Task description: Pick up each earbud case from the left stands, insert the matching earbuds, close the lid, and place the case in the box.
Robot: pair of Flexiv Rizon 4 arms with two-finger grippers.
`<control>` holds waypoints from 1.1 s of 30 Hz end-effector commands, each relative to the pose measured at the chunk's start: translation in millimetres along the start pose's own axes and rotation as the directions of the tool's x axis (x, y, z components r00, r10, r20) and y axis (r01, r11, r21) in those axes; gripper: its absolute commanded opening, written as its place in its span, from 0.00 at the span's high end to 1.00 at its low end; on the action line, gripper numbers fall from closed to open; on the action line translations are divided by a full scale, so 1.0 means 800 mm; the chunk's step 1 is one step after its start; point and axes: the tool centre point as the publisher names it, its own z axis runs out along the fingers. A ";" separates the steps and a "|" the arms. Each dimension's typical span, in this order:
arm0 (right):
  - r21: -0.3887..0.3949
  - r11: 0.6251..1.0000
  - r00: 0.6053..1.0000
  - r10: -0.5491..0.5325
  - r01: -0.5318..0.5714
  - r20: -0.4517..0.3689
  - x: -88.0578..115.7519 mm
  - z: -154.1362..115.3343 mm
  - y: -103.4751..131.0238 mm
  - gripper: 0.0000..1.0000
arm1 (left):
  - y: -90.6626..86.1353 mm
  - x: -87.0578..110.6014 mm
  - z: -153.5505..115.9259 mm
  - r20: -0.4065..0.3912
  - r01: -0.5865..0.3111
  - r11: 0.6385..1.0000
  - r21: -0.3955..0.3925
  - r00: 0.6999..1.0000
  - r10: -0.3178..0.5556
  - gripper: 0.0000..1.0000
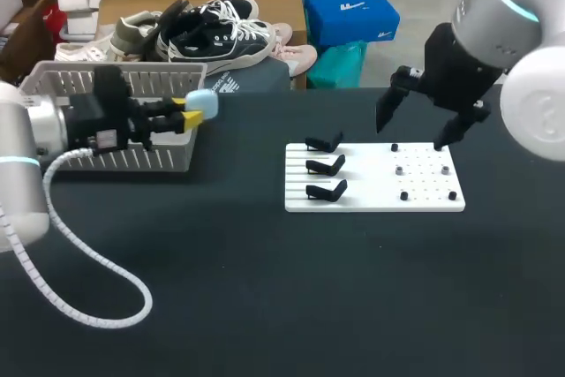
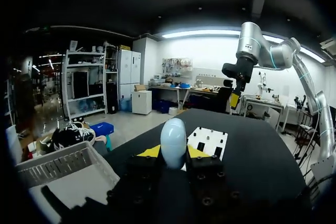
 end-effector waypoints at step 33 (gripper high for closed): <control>0.002 1.000 1.000 0.002 -0.002 0.011 0.003 0.000 -0.001 0.00 | 0.129 0.029 0.008 -0.226 0.032 0.901 -0.432 0.964 -0.142 0.00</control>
